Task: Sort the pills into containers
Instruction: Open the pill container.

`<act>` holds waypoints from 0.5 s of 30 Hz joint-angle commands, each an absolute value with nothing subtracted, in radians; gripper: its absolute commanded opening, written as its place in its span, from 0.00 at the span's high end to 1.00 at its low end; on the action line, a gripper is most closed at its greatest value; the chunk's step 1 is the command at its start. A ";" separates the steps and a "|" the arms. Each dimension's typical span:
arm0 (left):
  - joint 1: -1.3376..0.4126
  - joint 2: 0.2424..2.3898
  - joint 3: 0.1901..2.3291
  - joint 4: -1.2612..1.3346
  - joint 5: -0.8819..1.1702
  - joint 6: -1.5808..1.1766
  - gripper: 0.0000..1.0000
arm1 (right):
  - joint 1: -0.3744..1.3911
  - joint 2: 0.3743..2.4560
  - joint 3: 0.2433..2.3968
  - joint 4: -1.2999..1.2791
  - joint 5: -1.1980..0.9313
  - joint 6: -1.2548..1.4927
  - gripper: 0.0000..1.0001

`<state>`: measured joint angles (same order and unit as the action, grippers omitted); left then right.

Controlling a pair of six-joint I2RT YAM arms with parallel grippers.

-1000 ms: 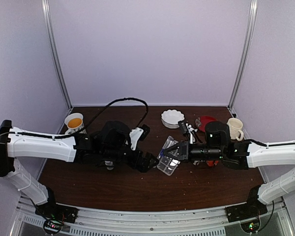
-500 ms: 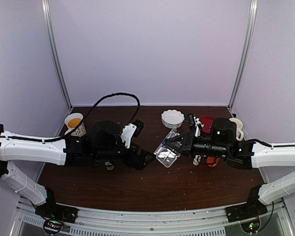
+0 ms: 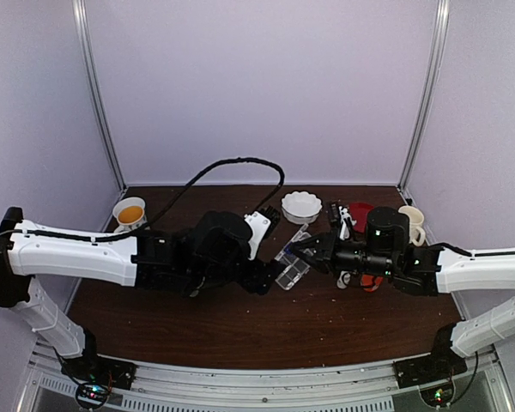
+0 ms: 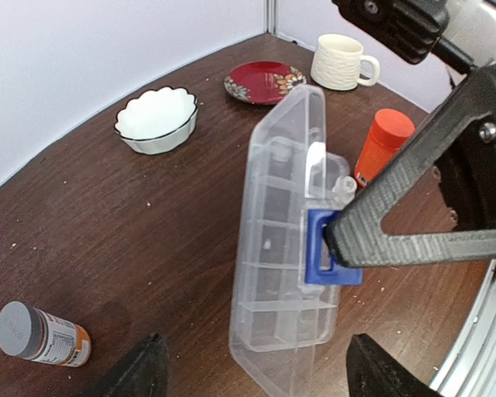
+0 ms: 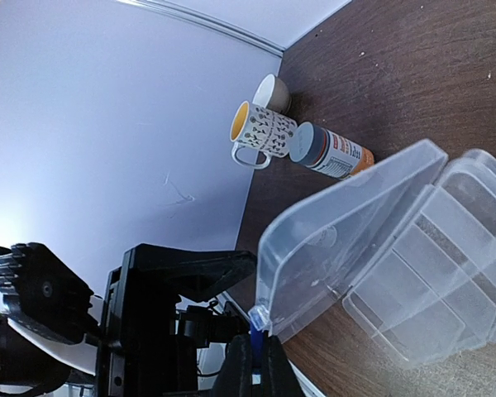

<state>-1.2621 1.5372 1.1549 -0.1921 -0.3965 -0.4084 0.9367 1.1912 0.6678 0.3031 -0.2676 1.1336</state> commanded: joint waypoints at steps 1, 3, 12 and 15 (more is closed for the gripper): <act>-1.261 1.574 1.200 -0.224 -0.479 -0.387 0.25 | 0.942 1.196 0.694 0.322 -0.254 1.146 1.00; -1.261 1.587 1.211 -0.235 -0.482 -0.383 0.27 | 0.942 1.195 0.695 0.324 -0.255 1.146 1.00; -1.260 1.618 1.244 -0.252 -0.476 -0.360 0.48 | 0.942 1.199 0.695 0.324 -0.260 1.147 0.99; -1.261 1.629 1.259 -0.264 -0.476 -0.350 0.63 | 0.942 1.209 0.700 0.322 -0.267 1.142 0.97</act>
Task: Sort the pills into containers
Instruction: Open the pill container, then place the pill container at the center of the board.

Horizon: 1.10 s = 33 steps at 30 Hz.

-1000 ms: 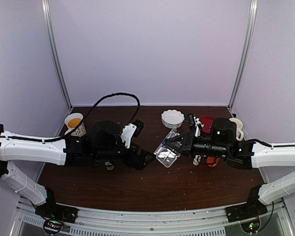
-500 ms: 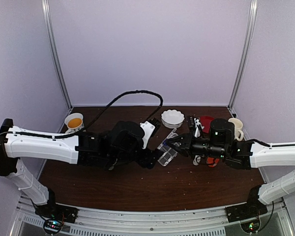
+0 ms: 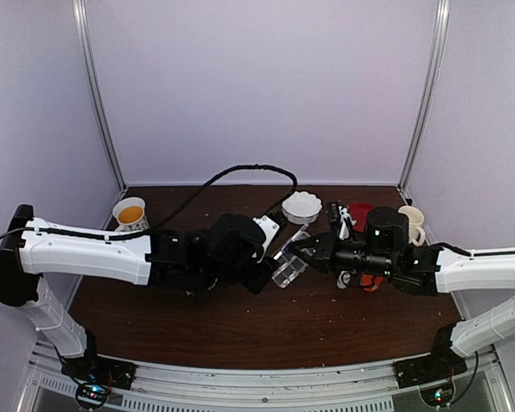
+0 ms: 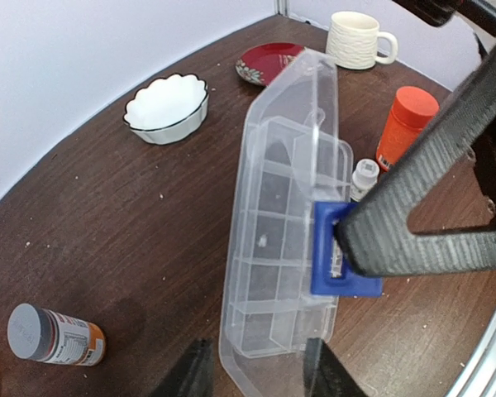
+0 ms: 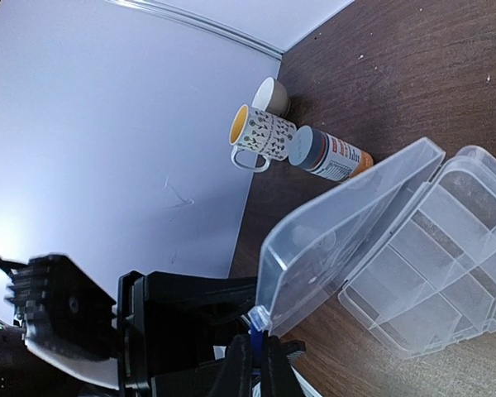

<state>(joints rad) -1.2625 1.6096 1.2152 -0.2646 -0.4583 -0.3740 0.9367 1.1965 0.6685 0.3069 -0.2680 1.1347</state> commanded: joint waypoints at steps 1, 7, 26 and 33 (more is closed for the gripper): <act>-1.261 1.630 1.260 -0.265 -0.478 -0.351 0.68 | 0.942 1.212 0.702 0.319 -0.268 1.141 0.96; -1.260 1.623 1.246 -0.267 -0.482 -0.364 0.91 | 0.941 1.209 0.698 0.290 -0.255 1.123 0.75; -1.153 1.673 1.143 -0.248 -0.269 -0.609 0.92 | 0.940 1.160 0.648 -0.027 -0.142 0.935 0.57; -1.147 1.729 1.117 -0.183 -0.223 -0.634 0.92 | 0.953 1.309 0.684 -0.030 -0.208 0.879 0.58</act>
